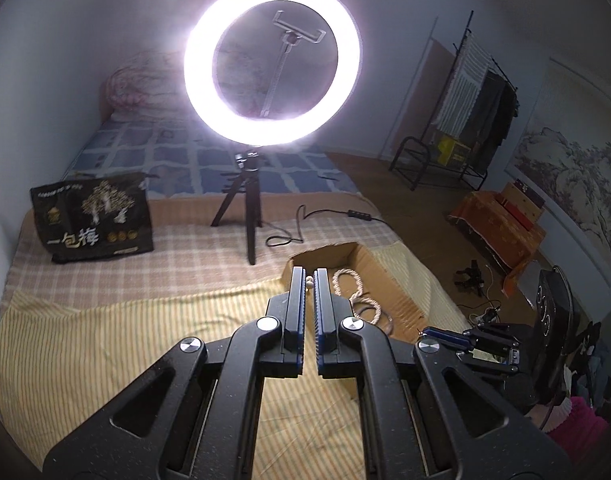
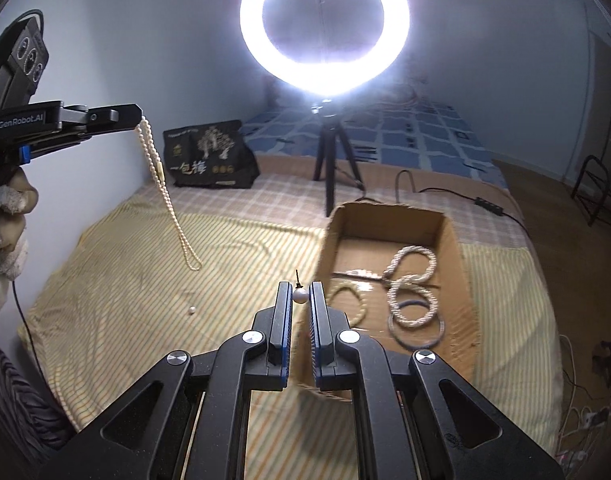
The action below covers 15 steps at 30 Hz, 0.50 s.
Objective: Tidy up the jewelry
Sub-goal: 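Lift the pearl necklace with both grippers and carry it over the box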
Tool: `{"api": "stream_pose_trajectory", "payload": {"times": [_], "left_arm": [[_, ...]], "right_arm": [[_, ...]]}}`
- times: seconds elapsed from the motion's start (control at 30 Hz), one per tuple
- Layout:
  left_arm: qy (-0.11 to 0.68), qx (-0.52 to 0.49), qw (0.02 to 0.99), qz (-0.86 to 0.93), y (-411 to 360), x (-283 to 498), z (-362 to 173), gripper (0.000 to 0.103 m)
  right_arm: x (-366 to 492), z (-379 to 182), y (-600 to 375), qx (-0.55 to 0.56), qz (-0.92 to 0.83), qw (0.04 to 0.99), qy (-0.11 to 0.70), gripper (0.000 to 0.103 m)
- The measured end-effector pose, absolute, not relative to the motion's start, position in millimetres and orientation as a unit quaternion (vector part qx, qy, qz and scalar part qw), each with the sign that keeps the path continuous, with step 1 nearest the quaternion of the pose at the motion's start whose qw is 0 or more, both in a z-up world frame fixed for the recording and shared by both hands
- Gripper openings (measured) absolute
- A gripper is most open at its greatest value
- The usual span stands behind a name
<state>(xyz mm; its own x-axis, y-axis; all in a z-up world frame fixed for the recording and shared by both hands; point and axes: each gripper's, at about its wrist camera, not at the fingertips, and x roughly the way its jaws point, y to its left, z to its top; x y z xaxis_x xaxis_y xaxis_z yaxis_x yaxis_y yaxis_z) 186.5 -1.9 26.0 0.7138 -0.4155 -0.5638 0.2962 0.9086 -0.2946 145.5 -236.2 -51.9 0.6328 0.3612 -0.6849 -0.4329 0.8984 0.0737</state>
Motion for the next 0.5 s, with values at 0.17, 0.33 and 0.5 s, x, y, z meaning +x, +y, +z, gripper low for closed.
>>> {"api": "stream_pose_trajectory", "payload": {"times": [0.17, 0.33, 0.5], "left_arm": [[0.323, -0.094, 0.919, -0.205, -23.0, 202.2, 33.0, 0.002], [0.325, -0.091, 0.916, -0.216, -43.8, 219.7, 35.9, 0.002], [0.326, -0.081, 0.916, -0.219, -65.3, 237.8, 38.0, 0.002]], "right_arm": [[147.1, -46.4, -256.1, -0.046, 0.209, 0.906, 0.365, 0.007], [149.7, -43.7, -271.7, -0.045, 0.204, 0.907, 0.367, 0.007], [153.8, -44.0, -281.3, -0.047, 0.198, 0.906, 0.371, 0.007]]}}
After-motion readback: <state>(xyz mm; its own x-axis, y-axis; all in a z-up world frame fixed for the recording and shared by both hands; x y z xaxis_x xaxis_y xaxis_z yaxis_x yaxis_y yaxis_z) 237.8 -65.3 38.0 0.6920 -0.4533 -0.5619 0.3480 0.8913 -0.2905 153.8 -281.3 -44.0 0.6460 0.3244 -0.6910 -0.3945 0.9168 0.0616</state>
